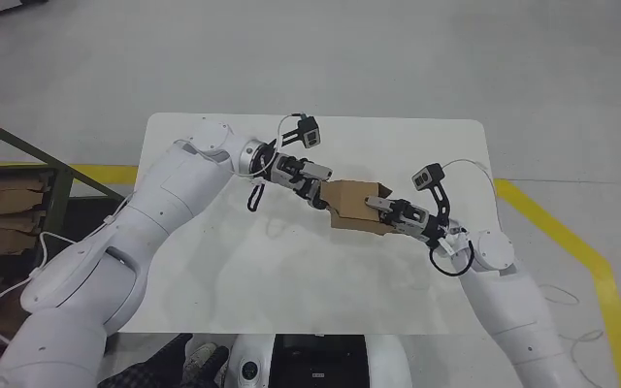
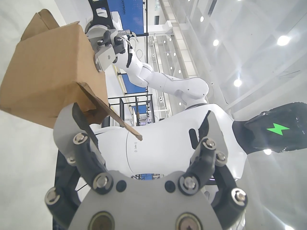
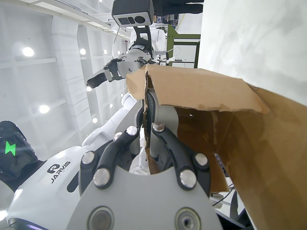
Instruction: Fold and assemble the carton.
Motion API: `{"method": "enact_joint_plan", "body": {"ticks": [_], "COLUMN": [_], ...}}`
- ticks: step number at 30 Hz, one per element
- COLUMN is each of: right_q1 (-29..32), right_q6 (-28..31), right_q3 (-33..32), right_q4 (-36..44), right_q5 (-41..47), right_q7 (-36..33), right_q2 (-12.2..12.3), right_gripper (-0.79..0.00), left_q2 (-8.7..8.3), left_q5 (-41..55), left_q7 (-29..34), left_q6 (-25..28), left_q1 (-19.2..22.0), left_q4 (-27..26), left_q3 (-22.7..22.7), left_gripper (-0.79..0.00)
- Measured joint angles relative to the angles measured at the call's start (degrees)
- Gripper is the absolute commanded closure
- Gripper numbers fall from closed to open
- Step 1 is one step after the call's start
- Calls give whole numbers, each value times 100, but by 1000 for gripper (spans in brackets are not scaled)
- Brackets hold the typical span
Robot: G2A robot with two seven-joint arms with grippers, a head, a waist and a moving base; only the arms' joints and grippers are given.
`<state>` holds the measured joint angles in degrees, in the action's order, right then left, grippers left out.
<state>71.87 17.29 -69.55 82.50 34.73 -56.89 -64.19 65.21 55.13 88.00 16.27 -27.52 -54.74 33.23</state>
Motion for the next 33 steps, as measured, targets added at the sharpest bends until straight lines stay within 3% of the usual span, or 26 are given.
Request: {"method": "enact_joint_plan", "body": {"ticks": [12, 19, 33], "right_q1": [99, 170, 318], "right_q6": [-42, -168, -237], "right_q3": [-197, -214, -334], "right_q4": [167, 312, 582], "right_q5": [-682, -934, -907], "right_q7": [357, 485, 548], "right_q2": [56, 72, 98], "right_gripper": [0, 0, 0], "left_q2": [-221, -178, -108], "left_q5": [-906, -1830, -2573], "left_q7": [-47, -290, -727], "left_q6": [-444, -935, -1405], "left_q1": [-16, -14, 9], "left_q4": [46, -365, -334], "left_q3": [298, 90, 74], "left_gripper": [-785, -785, -785]}}
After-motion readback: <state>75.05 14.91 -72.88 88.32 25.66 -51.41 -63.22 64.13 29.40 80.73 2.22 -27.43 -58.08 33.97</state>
